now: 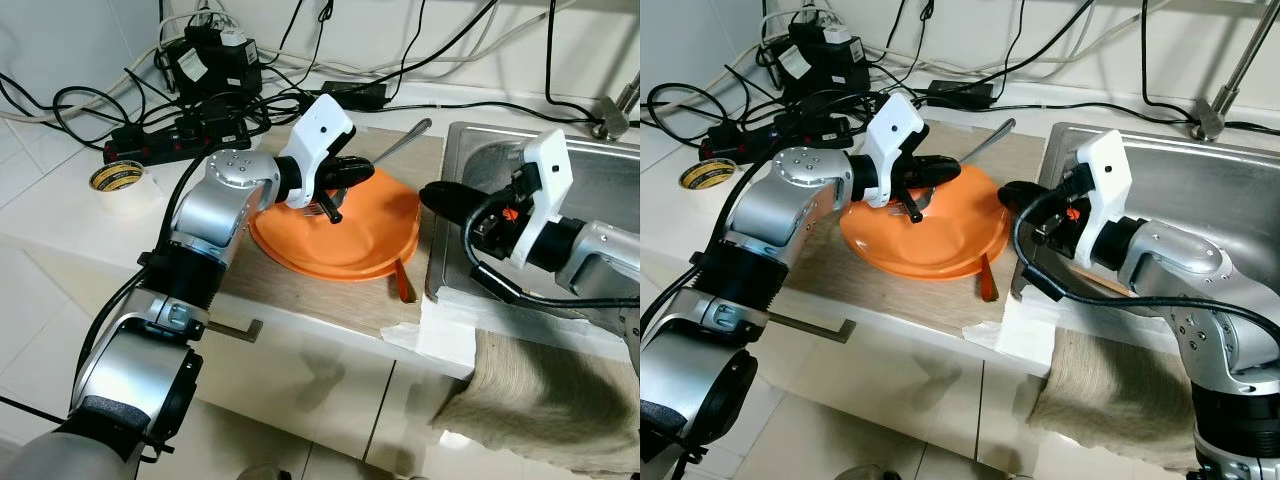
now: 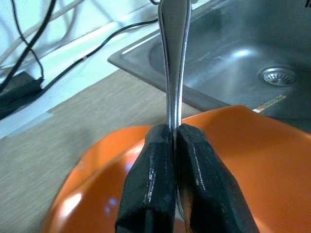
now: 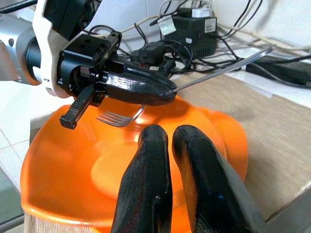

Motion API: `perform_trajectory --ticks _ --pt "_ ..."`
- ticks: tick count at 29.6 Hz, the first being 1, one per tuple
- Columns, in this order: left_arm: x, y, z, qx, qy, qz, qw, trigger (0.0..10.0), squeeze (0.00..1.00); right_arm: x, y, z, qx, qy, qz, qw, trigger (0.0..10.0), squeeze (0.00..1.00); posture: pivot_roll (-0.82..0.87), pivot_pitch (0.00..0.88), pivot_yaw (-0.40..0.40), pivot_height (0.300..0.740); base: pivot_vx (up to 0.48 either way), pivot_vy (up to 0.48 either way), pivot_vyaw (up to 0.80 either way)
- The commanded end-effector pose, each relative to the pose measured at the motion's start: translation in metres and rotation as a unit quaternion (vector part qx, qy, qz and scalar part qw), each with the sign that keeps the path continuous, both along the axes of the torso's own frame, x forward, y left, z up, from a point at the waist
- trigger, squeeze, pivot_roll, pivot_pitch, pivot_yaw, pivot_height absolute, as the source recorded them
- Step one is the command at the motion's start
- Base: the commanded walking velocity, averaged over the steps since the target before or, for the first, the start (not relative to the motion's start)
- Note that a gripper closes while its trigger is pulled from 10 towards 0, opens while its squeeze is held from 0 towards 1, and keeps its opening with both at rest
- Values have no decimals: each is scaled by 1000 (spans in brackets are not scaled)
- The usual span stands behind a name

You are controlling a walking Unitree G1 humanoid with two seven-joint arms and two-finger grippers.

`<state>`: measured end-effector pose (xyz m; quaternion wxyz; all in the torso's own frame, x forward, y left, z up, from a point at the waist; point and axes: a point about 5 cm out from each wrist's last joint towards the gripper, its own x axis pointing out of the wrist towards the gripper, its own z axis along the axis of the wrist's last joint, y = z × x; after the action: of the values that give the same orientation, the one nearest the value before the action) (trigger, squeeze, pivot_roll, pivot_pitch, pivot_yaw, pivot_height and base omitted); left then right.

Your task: Kitchen organization

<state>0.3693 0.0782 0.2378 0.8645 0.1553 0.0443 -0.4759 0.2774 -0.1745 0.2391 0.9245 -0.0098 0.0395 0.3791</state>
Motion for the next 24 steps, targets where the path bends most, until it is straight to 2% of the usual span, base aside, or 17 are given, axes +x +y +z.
perform_trajectory --ticks 1,8,24 --pt "0 1 23 -5 -32 -6 999 0 0 2 -2 5 4 -14 -10 1000 10000 0 -59 0 76 740 0 0 0" --pt "-8 1 31 -9 -42 -18 999 0 0 11 -7 7 7 -31 -52 998 10000 0 -56 0 77 740 0 0 0" --pt "-29 -7 29 -21 -37 -48 998 0 0 20 -8 9 3 -34 -60 998 10000 0 -43 0 64 740 0 0 0"
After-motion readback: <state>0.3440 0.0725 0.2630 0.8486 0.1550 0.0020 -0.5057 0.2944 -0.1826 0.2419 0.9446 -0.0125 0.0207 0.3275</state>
